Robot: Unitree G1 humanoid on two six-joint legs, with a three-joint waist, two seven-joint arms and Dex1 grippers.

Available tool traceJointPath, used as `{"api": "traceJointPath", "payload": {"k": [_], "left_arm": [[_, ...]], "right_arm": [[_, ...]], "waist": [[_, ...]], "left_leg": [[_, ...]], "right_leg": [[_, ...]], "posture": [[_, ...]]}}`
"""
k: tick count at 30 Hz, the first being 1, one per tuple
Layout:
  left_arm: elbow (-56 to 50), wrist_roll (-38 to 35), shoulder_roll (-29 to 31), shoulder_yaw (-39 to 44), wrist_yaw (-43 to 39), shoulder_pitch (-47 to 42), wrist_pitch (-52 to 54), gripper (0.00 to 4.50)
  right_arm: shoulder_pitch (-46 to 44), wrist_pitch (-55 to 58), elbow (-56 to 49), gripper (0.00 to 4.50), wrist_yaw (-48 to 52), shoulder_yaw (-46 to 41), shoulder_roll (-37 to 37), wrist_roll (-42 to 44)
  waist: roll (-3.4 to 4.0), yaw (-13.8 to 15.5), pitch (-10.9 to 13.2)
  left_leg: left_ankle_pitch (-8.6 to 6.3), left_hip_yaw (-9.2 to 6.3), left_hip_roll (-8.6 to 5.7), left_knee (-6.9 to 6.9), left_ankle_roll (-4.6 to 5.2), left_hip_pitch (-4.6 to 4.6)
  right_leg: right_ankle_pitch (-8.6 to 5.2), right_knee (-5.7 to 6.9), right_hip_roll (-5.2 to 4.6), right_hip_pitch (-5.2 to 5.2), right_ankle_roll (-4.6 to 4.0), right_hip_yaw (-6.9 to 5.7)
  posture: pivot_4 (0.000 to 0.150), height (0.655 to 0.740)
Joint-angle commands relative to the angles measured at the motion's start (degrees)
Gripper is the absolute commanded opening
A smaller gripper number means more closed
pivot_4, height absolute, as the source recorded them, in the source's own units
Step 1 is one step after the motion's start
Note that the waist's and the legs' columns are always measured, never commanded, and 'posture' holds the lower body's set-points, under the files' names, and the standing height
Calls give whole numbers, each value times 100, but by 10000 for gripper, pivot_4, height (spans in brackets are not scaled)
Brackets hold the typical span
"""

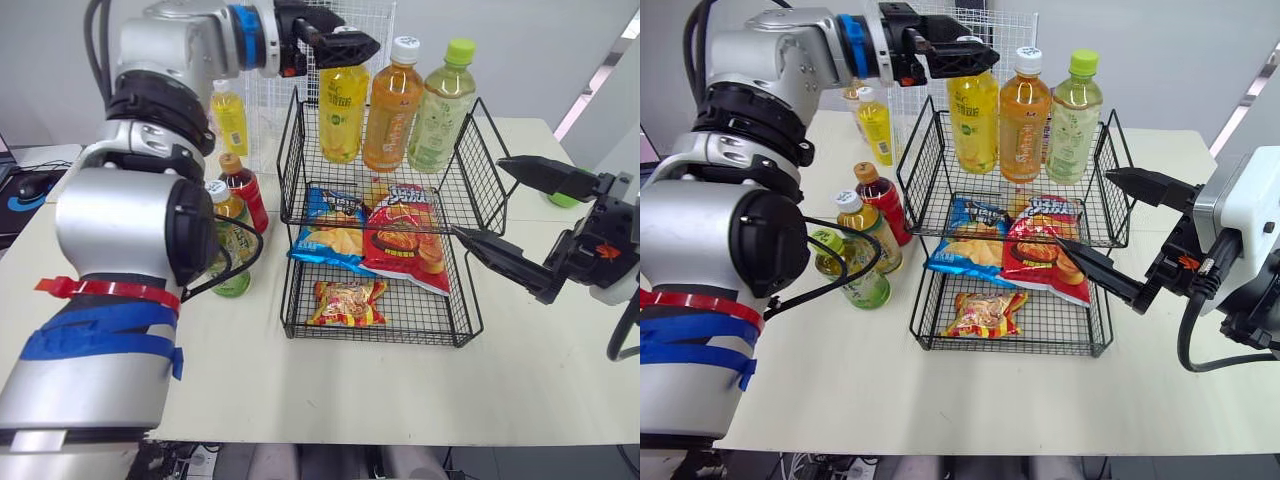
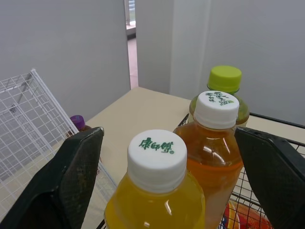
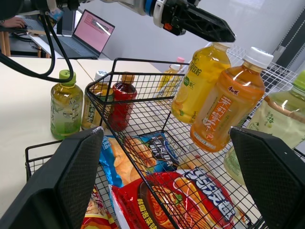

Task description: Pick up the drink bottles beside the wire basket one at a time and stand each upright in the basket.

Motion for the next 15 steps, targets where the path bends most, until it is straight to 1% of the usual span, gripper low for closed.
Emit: {"api": "traceJointPath", "payload": {"k": [1, 4, 8, 11, 15], "left_arm": [[-472, -68, 385, 83, -207, -241, 108, 44535], [-816, -91, 763, 62, -436, -130, 321, 44535], [-1488, -184, 1237, 61, -708, 133, 857, 44535], [-2225, -304, 1716, 120, -854, 555, 1329, 44535], [-3287, -519, 2361, 296, -859, 1344, 1773, 44535]], "right_arm": [[-44, -189, 58, 45000, 67, -174, -60, -83], [-129, -273, 191, 45000, 199, -51, -65, -208], [-279, -387, 382, 45000, 386, 186, -30, -382], [-457, -480, 558, 45000, 547, 449, 13, -523], [-681, -561, 758, 45000, 807, 767, 53, -665]], "waist": [[0, -3, 0], [1, -11, 0], [2, -11, -1], [4, -34, -2], [4, -50, -2]], "left_leg": [[0, 1, 0, 0, 0, 0], [0, 0, 1, 0, 0, 2], [0, -1, 1, 2, 0, 3], [0, 0, 5, 2, 0, 7], [0, -4, 9, 2, -1, 8]], "right_leg": [[0, 0, 0, 0, 0, 1], [0, 0, 0, 1, 0, 0], [0, 0, 0, 3, 0, -1], [0, 4, -1, 4, 0, 0], [0, 8, 1, 3, 0, -4]], "posture": [[1500, 7360], [1500, 7360], [1500, 7360], [1500, 7360], [1500, 7360]]}}
